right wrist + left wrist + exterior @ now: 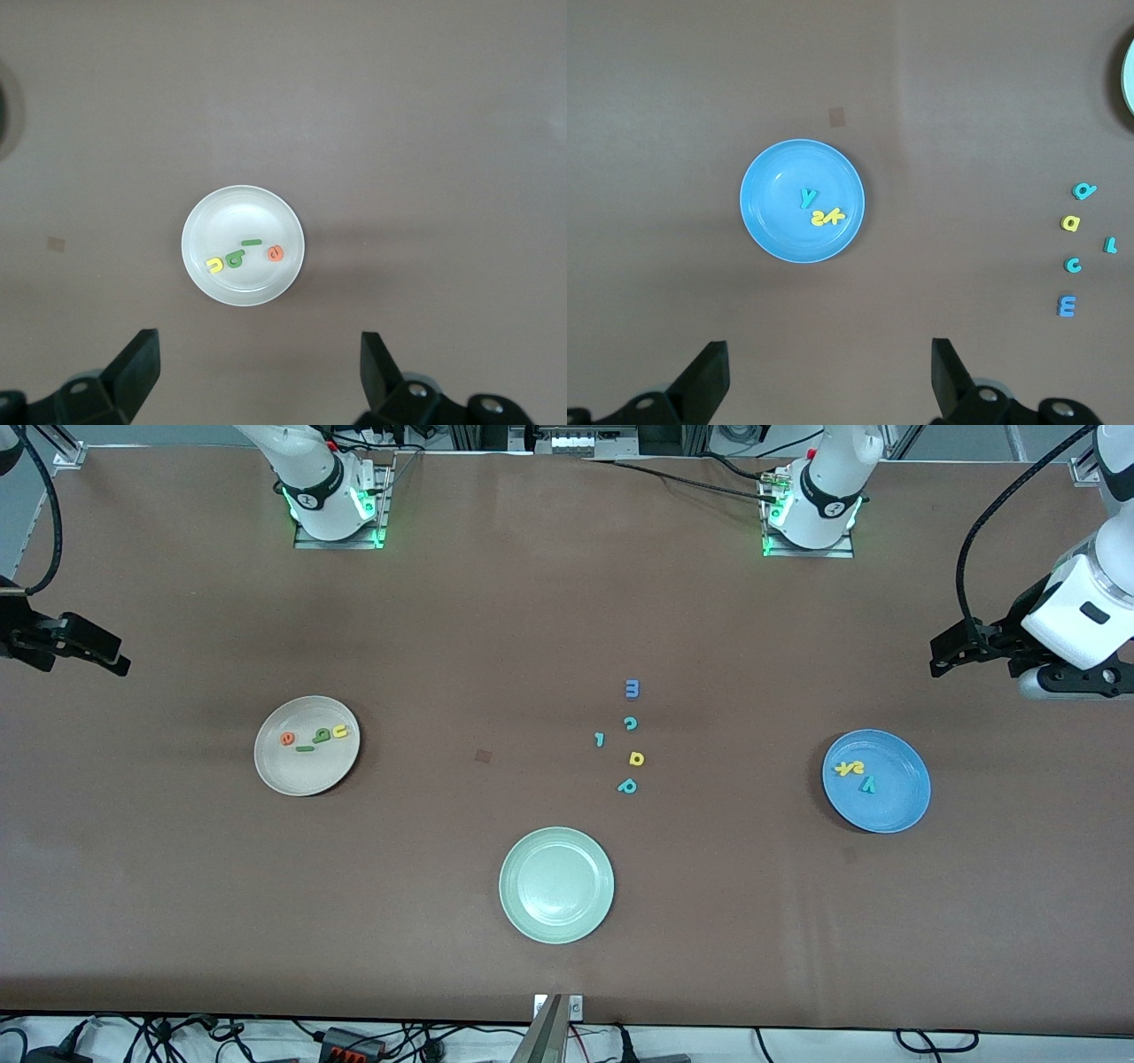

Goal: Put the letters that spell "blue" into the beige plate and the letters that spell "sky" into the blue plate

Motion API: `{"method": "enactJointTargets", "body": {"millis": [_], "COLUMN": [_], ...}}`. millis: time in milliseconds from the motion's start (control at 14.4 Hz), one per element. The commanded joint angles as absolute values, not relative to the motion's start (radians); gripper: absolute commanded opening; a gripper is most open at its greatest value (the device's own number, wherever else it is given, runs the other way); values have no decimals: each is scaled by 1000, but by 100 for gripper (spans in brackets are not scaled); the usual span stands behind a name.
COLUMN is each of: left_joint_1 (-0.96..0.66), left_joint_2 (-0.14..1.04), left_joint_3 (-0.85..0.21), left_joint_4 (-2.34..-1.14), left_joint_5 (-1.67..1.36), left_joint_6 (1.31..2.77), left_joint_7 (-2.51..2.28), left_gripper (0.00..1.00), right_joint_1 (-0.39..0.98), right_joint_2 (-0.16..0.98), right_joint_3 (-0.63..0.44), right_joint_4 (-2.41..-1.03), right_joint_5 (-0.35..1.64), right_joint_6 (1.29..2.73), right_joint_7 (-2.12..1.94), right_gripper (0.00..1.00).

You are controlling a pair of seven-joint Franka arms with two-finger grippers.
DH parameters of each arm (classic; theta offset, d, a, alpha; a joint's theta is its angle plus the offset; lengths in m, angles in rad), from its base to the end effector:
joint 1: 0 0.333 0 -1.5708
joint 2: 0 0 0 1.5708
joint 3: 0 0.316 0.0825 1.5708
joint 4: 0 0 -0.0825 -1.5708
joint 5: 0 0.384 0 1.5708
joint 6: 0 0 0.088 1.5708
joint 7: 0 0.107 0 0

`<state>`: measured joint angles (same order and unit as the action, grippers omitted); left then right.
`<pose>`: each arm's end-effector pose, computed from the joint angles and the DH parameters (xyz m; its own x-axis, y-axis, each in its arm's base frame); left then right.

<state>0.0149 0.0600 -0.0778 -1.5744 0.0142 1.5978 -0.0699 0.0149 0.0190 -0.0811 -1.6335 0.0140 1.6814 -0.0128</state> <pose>0.5728 -0.0333 0.5914 0.9993 0.0066 -0.0357 0.0062 -0.9999 -0.0120 0.5679 -0.0359 0.5939 0.9981 -0.0548 0.0291 -0.0545 -0.9984 -0.0120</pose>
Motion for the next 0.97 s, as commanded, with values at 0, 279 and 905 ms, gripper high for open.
{"method": "enactJointTargets", "body": {"millis": [0, 279, 905], "left_joint_1": [17, 18, 17], "left_joint_2": [71, 72, 72], "left_joint_3": [-78, -75, -74], "left_joint_4": [-1543, -1545, -1543], "left_joint_5": [25, 23, 23], "left_joint_6": [1572, 1562, 1566], "left_joint_7": [-64, -64, -64], "left_gripper": [100, 100, 100], "right_joint_1": [8, 8, 8], "right_joint_2": [-40, -43, -41], "right_joint_3": [-69, -66, -63], "right_joint_4": [-1710, -1703, -1710], "right_joint_5": [-27, -45, -38], "right_joint_6": [1707, 1686, 1654], "right_joint_7": [-15, -25, -25], "right_gripper": [100, 100, 100]}}
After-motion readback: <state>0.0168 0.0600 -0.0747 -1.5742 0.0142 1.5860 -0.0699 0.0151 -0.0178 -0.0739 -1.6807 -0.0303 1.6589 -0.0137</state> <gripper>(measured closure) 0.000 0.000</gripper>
